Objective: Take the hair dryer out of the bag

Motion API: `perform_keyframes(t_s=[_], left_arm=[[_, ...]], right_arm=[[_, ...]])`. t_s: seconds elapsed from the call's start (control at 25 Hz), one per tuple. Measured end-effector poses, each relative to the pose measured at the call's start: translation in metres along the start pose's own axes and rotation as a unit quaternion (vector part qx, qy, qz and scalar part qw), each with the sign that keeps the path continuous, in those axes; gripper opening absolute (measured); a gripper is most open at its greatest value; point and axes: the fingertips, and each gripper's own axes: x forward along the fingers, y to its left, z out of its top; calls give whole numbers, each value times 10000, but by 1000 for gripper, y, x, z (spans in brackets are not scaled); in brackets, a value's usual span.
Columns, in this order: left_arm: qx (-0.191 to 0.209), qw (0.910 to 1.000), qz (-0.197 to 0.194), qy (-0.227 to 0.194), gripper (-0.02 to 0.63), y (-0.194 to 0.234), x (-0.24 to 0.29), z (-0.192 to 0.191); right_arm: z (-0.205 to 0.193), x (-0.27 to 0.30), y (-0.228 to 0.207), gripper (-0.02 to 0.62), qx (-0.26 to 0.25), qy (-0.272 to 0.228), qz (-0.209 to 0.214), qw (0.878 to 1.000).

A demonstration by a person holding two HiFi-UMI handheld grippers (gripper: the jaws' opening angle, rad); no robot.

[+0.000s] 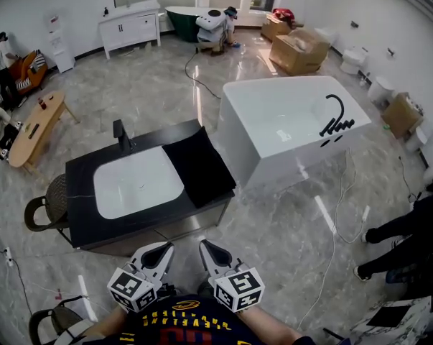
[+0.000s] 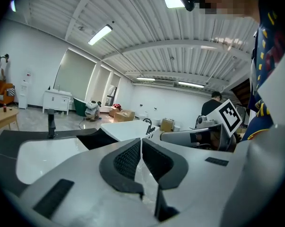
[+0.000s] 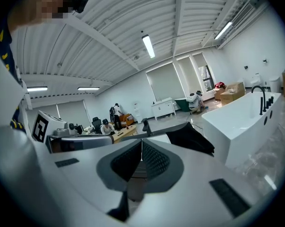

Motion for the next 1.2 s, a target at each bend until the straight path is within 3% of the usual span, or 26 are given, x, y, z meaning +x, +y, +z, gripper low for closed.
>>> perform_keyframes(t_s=[0.16,0.32,0.6,0.92,1.2], left_arm=[[141,9999,-64,33,12,-11,49,17],[266,9990,-107,329,12,-19,87,19],[464,9955,-306,764,12,-29,129,13],[330,9950,-378,864,12,7,159,26],[485,9918,-988,643,12,45,186,61]], right_arm=[[12,-4,-52,8,227,-31,-173,9996],[17,-7,-96,8,590,-38,-296,9978],[14,-2,-141,8,1156,-100,-301,9928],[30,30,-168,8,1229,-60,-500,9911],[63,63,-188,8,1145,-289,-1106,9868]])
